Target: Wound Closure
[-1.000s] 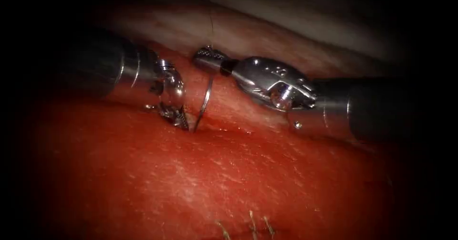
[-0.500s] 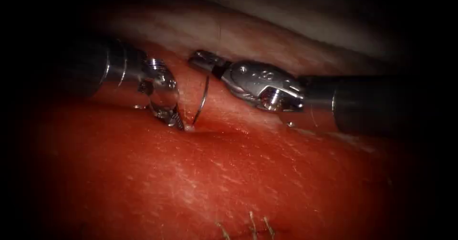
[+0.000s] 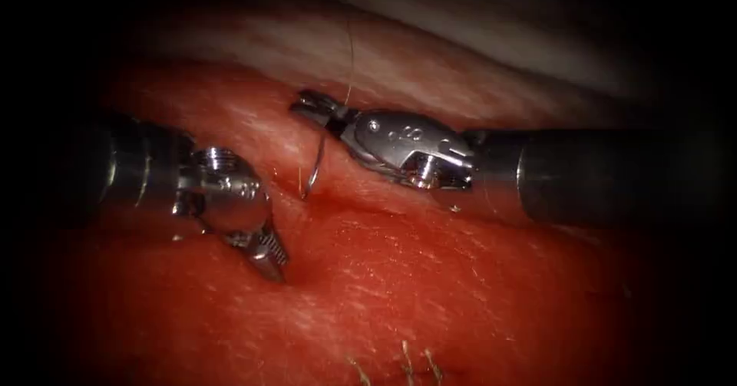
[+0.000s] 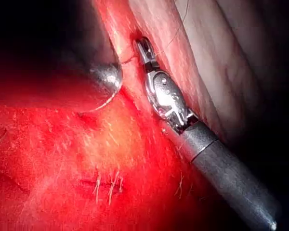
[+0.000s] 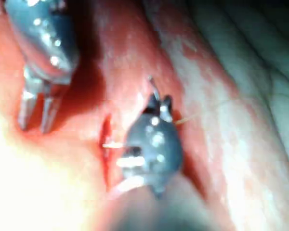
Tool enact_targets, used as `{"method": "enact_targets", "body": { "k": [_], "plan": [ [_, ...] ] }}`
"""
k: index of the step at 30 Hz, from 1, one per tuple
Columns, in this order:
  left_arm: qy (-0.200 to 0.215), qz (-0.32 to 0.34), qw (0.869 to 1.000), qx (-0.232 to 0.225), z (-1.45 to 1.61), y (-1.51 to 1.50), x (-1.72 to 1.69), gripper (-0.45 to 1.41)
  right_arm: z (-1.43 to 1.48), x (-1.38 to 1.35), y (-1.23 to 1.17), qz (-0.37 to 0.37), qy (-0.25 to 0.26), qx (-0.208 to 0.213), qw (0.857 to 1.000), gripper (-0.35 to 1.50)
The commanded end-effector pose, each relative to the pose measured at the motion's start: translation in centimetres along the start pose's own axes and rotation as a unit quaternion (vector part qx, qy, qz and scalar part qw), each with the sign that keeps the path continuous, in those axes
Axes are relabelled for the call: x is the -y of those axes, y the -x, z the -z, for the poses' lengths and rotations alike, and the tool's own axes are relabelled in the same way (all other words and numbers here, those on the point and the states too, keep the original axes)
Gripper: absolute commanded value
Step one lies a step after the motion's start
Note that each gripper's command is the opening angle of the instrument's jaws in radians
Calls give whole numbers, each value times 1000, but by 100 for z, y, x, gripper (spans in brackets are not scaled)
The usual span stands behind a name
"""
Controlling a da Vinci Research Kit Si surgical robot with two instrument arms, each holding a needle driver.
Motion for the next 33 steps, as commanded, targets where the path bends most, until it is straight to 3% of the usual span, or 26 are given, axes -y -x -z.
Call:
{"method": "enact_targets", "body": {
  "k": [1,22,33],
  "plan": [
    [0,-1,1000,2,-10,-1,0,29,-10,2,-2,0,0,-2,1000,-35],
    [-49,-4,998,-50,-9,16,13,21,0,18,-7,-2,-14,4,1000,-35],
    [-50,-5,997,-50,-17,29,13,17,-1,26,-10,-78,-13,2,997,-35]
  ]
}}
